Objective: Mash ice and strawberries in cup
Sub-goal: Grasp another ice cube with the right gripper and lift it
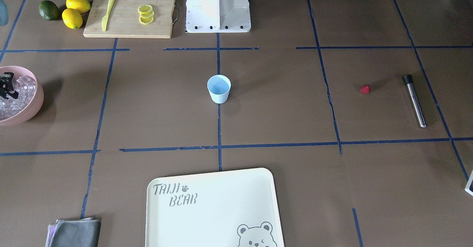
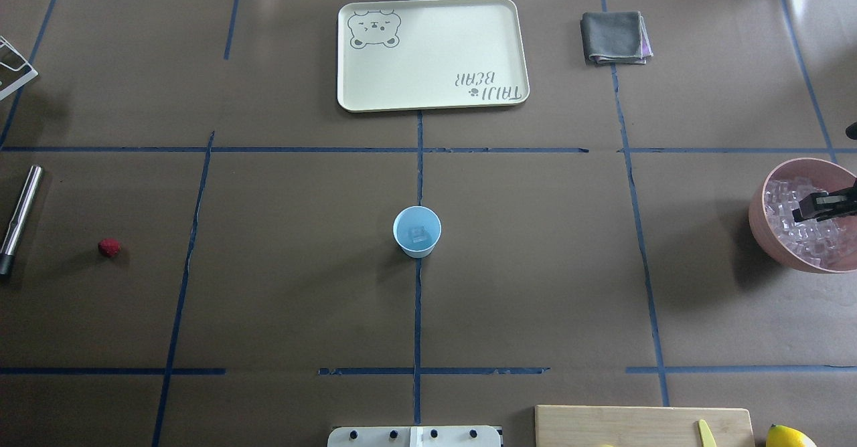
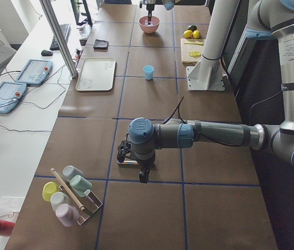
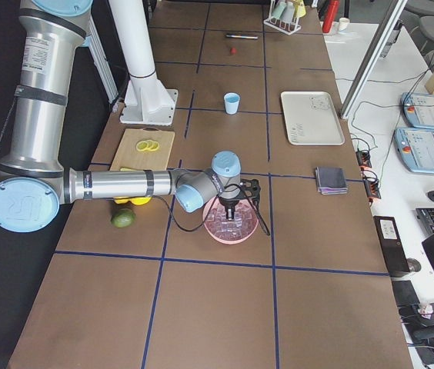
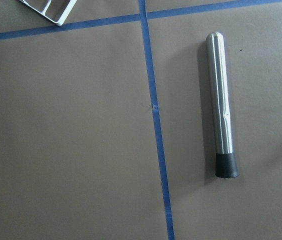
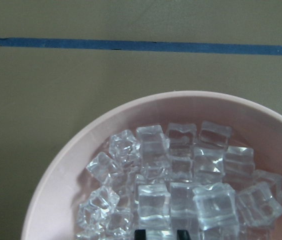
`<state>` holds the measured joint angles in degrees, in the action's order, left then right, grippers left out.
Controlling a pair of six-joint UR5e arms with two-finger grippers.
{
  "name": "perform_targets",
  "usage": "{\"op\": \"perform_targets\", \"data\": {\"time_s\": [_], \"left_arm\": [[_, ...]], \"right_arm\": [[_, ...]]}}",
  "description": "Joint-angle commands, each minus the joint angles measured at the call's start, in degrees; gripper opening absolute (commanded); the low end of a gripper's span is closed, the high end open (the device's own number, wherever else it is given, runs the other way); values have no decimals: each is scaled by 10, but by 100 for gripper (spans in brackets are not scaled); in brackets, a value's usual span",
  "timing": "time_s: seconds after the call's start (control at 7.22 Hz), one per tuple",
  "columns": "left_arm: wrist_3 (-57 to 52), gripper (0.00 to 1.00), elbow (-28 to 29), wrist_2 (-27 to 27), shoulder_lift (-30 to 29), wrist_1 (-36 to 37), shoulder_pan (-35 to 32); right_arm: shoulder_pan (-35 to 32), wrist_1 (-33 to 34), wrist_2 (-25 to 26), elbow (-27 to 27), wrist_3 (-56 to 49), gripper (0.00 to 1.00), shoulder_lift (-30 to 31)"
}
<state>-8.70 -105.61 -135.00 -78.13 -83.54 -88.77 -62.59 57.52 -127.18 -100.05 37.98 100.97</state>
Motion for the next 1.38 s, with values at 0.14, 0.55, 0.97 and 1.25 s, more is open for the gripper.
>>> {"op": "perform_targets", "data": {"time_s": [0.14,0.55,0.97,1.25], "left_arm": [[0,100,0,0,0,-2,0],[0,100,0,0,0,-2,0],[0,100,-1,0,0,-2,0],[0,100,-1,0,0,-2,0]], "right_arm": [[-25,60,-31,-75,0,3,-5],[-4,306,-12,-189,23,4,-150],[171,390,131,-170,193,2,-331],[248,464,195,-116,279,3,-455]]}}
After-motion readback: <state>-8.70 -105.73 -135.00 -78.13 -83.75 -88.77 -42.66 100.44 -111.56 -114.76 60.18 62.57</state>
